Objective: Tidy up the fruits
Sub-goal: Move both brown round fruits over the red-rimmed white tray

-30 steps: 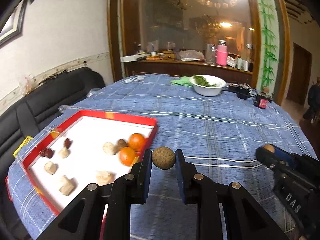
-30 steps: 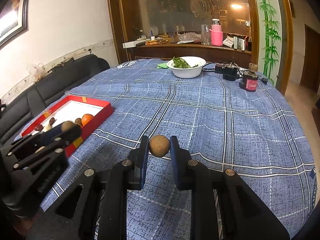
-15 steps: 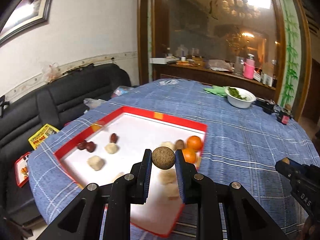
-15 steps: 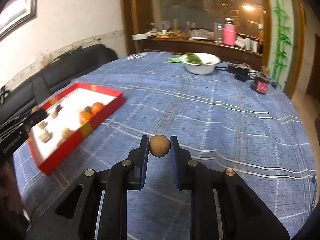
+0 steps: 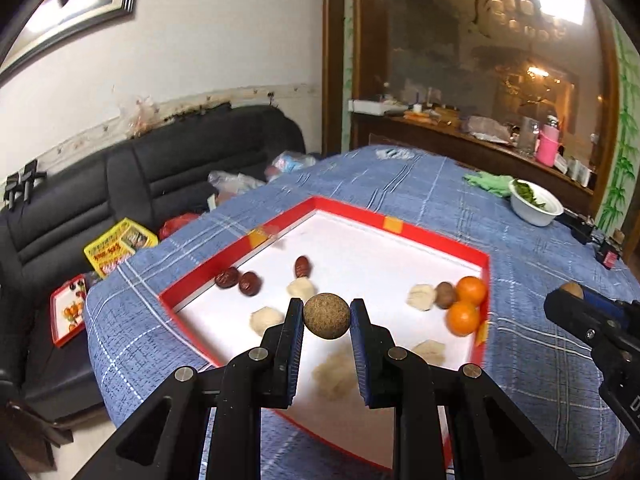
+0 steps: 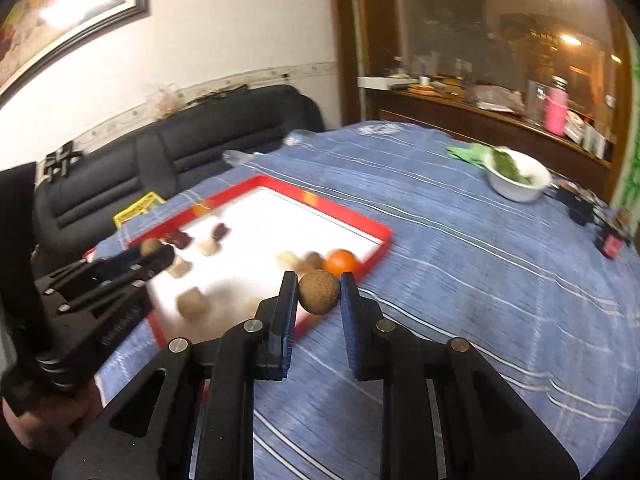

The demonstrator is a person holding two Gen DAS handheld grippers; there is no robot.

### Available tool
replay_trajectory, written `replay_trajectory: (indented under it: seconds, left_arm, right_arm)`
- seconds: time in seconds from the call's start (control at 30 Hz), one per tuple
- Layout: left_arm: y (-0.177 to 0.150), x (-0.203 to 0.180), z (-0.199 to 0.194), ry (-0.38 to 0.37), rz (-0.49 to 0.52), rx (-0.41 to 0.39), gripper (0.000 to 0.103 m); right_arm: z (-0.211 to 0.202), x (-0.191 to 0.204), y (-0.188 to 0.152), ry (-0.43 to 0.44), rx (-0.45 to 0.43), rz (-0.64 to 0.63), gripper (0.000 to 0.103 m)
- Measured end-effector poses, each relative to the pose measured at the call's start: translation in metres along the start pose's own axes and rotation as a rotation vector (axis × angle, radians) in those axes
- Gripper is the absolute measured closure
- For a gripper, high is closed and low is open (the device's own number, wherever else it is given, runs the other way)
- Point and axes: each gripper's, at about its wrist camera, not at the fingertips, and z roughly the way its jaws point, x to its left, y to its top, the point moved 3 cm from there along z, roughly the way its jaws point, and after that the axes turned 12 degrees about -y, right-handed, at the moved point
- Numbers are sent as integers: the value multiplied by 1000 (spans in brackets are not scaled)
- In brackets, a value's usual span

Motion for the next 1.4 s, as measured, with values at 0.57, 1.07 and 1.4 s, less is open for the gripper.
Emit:
replay_trajectory:
  seconds: [0.57, 1.07, 1.4]
  left_arm:
    - [17, 45, 28, -8, -78, 91, 81]
    - [55, 53, 77, -75, -61, 183, 81]
    - [42, 22, 96, -149, 27, 270, 81]
  right_arm:
    - [19, 60, 27, 81, 21, -116, 83]
    - [85, 63, 51, 86, 128, -86, 83]
    - [120, 56, 48, 62, 194, -77, 83]
